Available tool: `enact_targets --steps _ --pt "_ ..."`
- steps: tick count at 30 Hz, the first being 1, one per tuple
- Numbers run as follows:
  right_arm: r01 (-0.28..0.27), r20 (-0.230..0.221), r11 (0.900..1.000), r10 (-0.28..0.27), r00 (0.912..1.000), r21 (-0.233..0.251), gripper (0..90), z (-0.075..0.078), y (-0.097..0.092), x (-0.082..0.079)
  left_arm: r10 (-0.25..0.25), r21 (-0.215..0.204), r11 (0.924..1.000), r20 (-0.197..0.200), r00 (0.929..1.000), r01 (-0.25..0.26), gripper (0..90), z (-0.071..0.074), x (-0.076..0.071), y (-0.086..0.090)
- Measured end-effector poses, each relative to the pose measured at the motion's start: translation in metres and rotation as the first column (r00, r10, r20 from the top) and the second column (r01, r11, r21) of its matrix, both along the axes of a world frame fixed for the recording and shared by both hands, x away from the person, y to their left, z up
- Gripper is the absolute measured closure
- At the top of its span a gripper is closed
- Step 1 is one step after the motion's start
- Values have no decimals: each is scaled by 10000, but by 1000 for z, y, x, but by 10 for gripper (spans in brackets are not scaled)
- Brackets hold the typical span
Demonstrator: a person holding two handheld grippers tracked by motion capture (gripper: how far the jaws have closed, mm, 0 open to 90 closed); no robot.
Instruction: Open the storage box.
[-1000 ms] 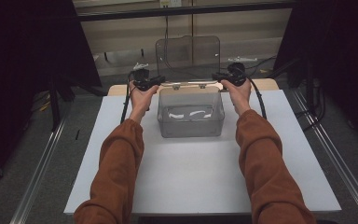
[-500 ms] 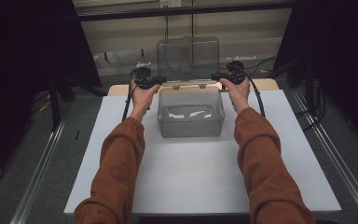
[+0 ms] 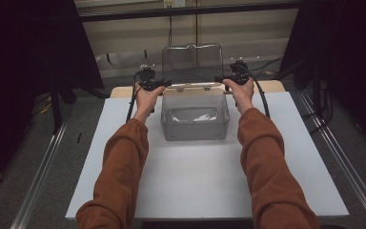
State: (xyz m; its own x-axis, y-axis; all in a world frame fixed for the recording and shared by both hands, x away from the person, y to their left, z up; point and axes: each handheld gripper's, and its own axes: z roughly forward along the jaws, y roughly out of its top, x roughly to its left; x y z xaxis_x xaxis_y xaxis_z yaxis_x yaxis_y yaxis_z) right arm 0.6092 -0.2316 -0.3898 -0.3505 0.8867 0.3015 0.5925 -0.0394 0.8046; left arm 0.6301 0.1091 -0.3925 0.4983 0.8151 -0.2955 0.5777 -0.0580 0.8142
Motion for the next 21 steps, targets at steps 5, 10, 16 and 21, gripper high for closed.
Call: enact_targets --steps 5,10,16,21 --pt "102 -181 9999 -99 9998 126 598 -4 -1 2 83 73 9999 -191 9998 -82 597 -2 1 -1" --pt "315 -380 9993 -308 9988 200 579 -8 0 2 217 -294 9993 -643 9977 -236 582 -6 2 1" --pt "357 -451 9989 -342 9984 312 579 -10 -1 2 269 -278 9992 -742 9969 -290 568 -7 2 0" --pt "412 -593 9978 -381 9975 517 572 -12 -1 3 206 -391 9989 -876 9959 -241 538 -9 3 1"
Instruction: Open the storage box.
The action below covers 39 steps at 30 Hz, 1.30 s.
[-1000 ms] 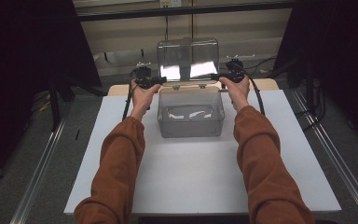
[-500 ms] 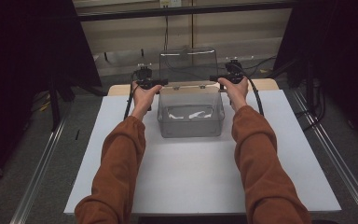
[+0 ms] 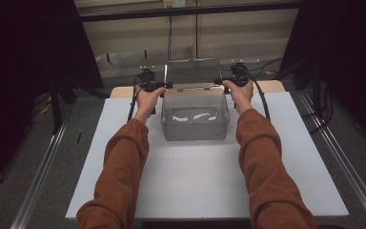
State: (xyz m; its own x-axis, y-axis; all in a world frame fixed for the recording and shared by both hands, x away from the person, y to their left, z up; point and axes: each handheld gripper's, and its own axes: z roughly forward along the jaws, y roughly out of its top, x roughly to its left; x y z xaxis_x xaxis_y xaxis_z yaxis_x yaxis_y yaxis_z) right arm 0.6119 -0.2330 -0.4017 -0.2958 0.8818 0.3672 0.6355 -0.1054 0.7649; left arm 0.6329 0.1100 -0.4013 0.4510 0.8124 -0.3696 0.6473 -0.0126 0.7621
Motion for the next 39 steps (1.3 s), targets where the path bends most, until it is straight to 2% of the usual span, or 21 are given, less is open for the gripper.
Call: enact_targets --steps 2,6,8,11,13,21,26,28,31,32,33,34,37,39 --pt "14 -32 10000 -13 10000 78 568 -1 0 0 4 -76 10000 -57 10000 -4 538 -1 0 1" --pt "-91 -113 9998 92 9999 148 539 -3 0 1 52 158 9999 -67 10000 -51 513 -1 0 0" --pt "-74 -253 9994 83 9996 338 526 -5 -1 1 121 258 9996 -19 9999 -120 516 -1 0 -1" --pt "-3 -356 9984 23 9994 560 515 -8 -1 1 171 93 9998 -135 9998 -169 515 -1 0 -1" --pt "71 -418 9977 -43 9991 668 509 -9 0 1 179 219 9996 -93 9998 -177 513 -1 0 -1" --pt "122 -604 9968 -74 9981 788 488 -10 1 2 70 22 10000 -110 9999 -70 512 -3 0 1" --pt "151 -580 9959 -99 9983 895 477 -11 0 1 78 69 9999 71 9999 -78 513 -4 0 1" --pt "227 -544 9968 -185 9983 765 443 -11 1 2 167 44 9999 68 9998 -167 514 -4 0 1" --pt "254 -275 9995 -249 9993 176 444 -10 2 1 114 183 9998 41 9999 -115 511 -5 0 1" --pt "281 -303 9995 -276 9992 153 427 -10 2 1 172 0 9999 -28 9998 -172 494 -6 0 1" --pt "289 -207 9989 -282 9994 356 436 -10 2 1 198 31 9998 -34 9998 -198 508 -7 1 1" --pt "258 -119 9995 -256 9996 177 454 -9 2 1 250 -93 9996 -2 9997 -250 490 -8 1 1" --pt "343 -15 9993 -343 9994 139 433 -9 3 0 284 46 9996 198 9994 -285 457 -8 0 -1" --pt "322 259 9994 -324 9991 101 415 -7 5 -1 191 165 9997 414 9990 -198 442 -7 0 -1"
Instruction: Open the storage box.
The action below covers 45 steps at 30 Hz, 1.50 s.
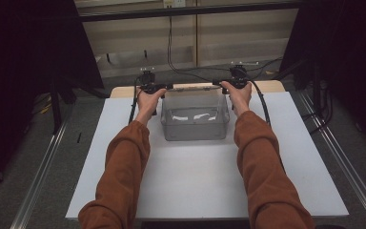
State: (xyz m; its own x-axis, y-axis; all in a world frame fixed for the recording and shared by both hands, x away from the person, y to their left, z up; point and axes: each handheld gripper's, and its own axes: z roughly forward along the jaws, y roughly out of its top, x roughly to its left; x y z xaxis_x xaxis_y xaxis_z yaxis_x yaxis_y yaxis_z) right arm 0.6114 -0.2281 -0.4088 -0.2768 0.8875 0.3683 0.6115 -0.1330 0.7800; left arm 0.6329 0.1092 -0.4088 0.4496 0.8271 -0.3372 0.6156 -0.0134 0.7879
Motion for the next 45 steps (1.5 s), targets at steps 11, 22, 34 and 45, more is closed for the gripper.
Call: enact_targets --steps 11,22,34,45 --pt "-121 1037 9960 212 9944 -885 188 8 2 -16 11 444 9990 1203 9927 -65 205 2 -10 11" --pt "-191 2266 9898 511 9726 -1408 57 20 2 -44 -481 954 9951 2287 9723 267 71 13 -43 12" --pt "25 3354 9860 544 9405 -1669 47 19 6 -85 -1273 1570 9849 3712 9198 729 30 25 -88 15" --pt "335 4007 9779 532 9147 -2062 31 18 -5 -128 -1014 935 9932 4047 9088 691 23 18 -132 28"
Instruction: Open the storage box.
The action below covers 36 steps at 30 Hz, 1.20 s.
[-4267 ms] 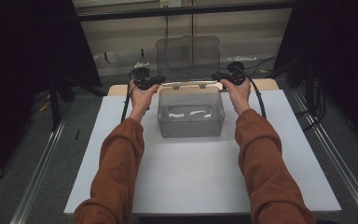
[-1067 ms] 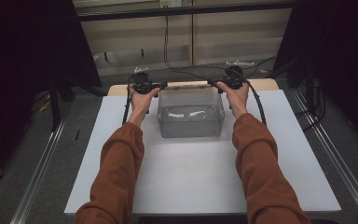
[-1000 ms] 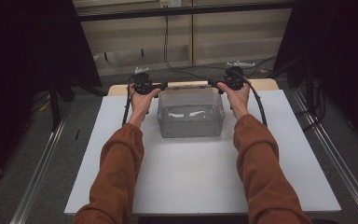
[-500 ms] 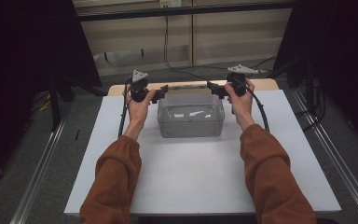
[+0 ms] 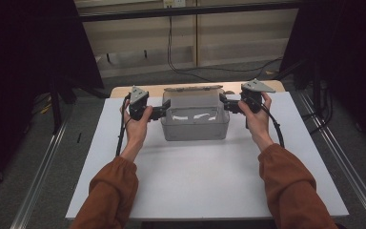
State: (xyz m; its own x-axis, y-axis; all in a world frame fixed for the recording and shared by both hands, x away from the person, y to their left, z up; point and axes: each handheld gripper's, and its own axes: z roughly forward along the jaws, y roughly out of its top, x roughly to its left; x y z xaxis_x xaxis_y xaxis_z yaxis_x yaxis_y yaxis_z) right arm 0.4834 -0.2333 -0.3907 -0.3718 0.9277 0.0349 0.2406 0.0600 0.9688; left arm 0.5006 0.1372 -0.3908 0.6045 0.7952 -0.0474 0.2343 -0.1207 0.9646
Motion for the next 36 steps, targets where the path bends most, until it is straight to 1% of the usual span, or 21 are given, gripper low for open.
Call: enact_targets --steps 1,2,3,5,6,7,8,10,12,14,16,18,19,20,22,25,26,28,31,34,36 --pt "-2 59 10000 2 10000 -30 27 0 0 -5 48 -24 10000 2 10000 -48 23 0 -3 1" --pt "17 141 9999 -15 9999 -102 27 1 0 -9 102 -184 9998 34 9999 -101 23 -1 -7 4" --pt "-29 208 9999 32 9998 -152 27 1 0 -13 -28 -390 9992 64 10000 30 22 -1 -11 6" --pt "-70 227 9998 73 9997 -167 27 0 -2 -20 32 -413 9991 112 9999 -27 23 0 -19 11" --pt "-133 261 9998 137 9996 -168 27 0 -3 -23 73 -550 9985 156 9999 -65 23 1 -25 14" --pt "-167 253 9998 169 9995 -72 25 -1 -4 -28 -38 -659 9978 134 9999 46 23 1 -28 16" --pt "-146 236 9998 148 9996 -113 20 -2 -5 -31 -110 -699 9975 154 9998 121 23 1 -33 18" --pt "-22 304 9996 31 9995 -295 15 -4 -7 -38 -107 -581 9982 262 9996 122 23 -1 -41 21" --pt "18 343 9997 -9 9994 -251 12 -6 -9 -45 -157 -608 9980 245 9996 172 23 -3 -48 24" --pt "172 460 9992 -156 9988 -360 8 -8 -12 -53 -86 -480 9988 370 9993 104 23 -6 -55 27" --pt "225 519 9989 -204 9984 -408 7 -10 -14 -60 -43 -515 9986 521 9986 70 23 -6 -62 31" --pt "251 608 9988 -225 9979 -418 7 -11 -16 -67 -6 -456 9990 532 9986 30 25 -7 -68 32" --pt "242 622 9989 -217 9978 -393 7 -11 -16 -70 -75 -369 9993 507 9987 94 22 -7 -71 33" --pt "335 694 9982 -300 9971 -493 7 -11 -17 -74 -202 -292 9993 614 9979 220 21 -8 -75 35" --pt "520 875 9964 -461 9951 -662 7 -11 -18 -81 -119 -40 9999 789 9968 122 20 -10 -83 37" --pt "646 1037 9956 -575 9929 -673 0 -11 -19 -91 3 -276 9996 652 9979 15 20 -12 -92 41" --pt "708 1132 9952 -628 9916 -680 0 -11 -19 -94 42 -277 9996 689 9976 -23 19 -13 -96 42" --pt "678 1081 9956 -605 9923 -648 0 -11 -19 -99 181 -100 9998 700 9974 -174 11 -15 -101 42" --pt "730 1171 9957 -659 9909 -573 0 -14 -19 -106 214 -436 9989 652 9976 -185 13 -19 -109 45" --pt "789 1034 9940 -709 9921 -757 0 -18 -20 -113 444 -346 9985 599 9972 -424 17 -23 -117 49" --pt "880 1043 9927 -792 9914 -822 0 -22 -22 -119 571 -544 9971 698 9959 -534 19 -25 -123 51"
